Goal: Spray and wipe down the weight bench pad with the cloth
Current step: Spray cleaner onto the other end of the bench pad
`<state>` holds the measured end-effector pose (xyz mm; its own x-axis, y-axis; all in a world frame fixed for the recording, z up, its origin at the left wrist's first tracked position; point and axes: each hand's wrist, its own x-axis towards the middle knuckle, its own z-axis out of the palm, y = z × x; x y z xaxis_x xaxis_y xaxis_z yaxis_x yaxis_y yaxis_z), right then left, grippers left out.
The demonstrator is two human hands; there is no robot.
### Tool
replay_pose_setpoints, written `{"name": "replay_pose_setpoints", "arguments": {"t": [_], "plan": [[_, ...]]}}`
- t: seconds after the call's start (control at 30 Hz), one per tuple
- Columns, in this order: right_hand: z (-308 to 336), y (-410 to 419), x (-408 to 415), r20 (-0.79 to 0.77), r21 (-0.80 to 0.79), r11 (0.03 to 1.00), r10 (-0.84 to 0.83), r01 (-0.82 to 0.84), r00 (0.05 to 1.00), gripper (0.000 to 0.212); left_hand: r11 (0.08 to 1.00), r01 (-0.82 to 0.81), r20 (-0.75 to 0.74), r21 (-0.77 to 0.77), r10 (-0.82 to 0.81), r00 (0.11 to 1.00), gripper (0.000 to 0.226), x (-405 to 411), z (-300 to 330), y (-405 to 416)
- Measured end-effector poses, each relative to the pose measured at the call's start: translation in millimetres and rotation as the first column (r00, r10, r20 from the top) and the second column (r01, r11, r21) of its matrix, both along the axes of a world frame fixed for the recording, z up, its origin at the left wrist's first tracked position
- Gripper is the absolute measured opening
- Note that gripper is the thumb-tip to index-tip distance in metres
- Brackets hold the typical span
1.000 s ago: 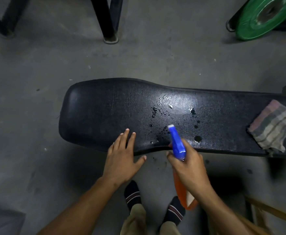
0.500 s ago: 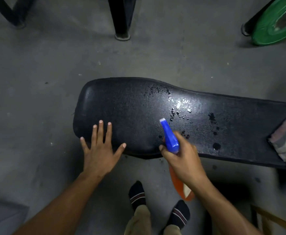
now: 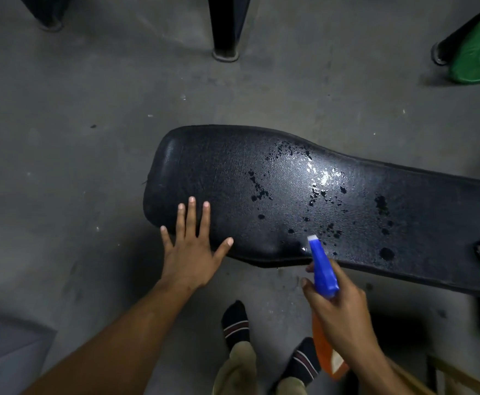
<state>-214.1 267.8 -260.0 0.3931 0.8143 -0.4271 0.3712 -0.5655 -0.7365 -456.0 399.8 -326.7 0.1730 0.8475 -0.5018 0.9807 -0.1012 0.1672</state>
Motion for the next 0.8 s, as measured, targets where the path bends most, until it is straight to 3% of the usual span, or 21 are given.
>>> {"name": "replay_pose_setpoints", "arguments": {"t": [0.17,0.3,0.43,0.6,0.7,0.8], "plan": [[-5.7,-23.6,0.4,0.035,-0.081,0.996,0.035,-0.032,0.999,0.03,1.0,-0.003,0.009,0.014,0.002,1.0,0.091,0.2,-1.7,-1.2],[-8.9,-38.4,-9.5,-0.076,-0.132,0.966,0.214,-0.222,0.974,0.029,1.0,-0.009,0.053,0.024,0.007,0.999,0.089,-1.1,-0.5,-0.5],[-8.6,-44.6,-25.1,-0.058,-0.106,0.929,0.351,-0.356,0.934,0.024,0.99,-0.052,0.168,0.129,0.03,0.985,0.081,-16.3,0.8,-1.0],[-8.8,-29.9,-42.5,-0.081,-0.043,0.93,0.36,-0.364,0.929,0.025,0.956,-0.234,0.16,0.175,0.207,0.965,0.078,-47.9,-6.6,-0.6],[-8.2,-17.3,-50.0,-0.058,-0.012,0.919,0.392,-0.393,0.918,0.021,0.961,-0.233,0.176,0.147,0.206,0.963,0.076,-57.5,-9.2,2.6],[-8.8,-2.9,-50.2,-0.036,0.009,0.95,0.311,-0.311,0.95,0.025,0.961,-0.245,0.21,0.13,0.215,0.954,0.076,-57.7,-9.1,3.8]]}}
